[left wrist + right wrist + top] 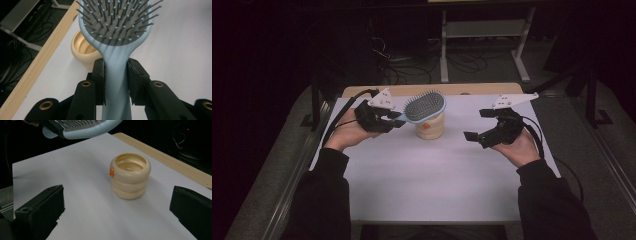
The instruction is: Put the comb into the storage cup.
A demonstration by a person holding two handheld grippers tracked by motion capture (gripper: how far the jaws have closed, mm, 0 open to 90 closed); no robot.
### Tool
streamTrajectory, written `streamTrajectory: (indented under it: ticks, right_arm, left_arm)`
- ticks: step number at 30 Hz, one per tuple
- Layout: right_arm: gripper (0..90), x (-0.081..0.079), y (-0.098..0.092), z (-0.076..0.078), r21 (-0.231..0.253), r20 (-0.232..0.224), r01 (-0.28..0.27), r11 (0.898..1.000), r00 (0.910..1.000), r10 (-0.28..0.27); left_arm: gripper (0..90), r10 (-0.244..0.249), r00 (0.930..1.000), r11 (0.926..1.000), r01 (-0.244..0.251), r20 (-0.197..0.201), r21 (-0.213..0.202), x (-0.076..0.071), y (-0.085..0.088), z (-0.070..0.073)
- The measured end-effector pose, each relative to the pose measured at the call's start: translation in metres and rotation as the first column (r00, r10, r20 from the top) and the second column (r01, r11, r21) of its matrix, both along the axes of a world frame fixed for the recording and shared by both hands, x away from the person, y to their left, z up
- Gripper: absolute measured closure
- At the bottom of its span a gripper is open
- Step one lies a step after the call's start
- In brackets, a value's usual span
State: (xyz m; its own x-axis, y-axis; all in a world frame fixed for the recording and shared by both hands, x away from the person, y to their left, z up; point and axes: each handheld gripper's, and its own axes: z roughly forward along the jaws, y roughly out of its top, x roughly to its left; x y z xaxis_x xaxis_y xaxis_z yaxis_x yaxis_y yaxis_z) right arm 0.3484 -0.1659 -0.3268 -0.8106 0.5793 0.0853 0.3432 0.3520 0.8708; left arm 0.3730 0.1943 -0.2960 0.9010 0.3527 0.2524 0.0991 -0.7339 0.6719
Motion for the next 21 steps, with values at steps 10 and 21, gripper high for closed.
streamTrajectory:
  ticks: [10, 21]
  right_arm:
    - [3.0, 0.012, 0.014, 0.016, 0.038, 0.022, -0.039, 0.999, 0.9990, 0.038]
    - [0.9, 0.025, 0.025, 0.035, 0.035, 0.027, -0.034, 0.999, 0.9991, 0.033]
  left_arm:
    - [70.2, -0.013, 0.9995, 0.9998, 0.013, 0.028, -0.017, -0.002, -0.014, 0.007]
    - [70.2, -0.018, 0.9983, 0.9994, 0.020, 0.055, -0.027, -0.002, -0.029, 0.011]
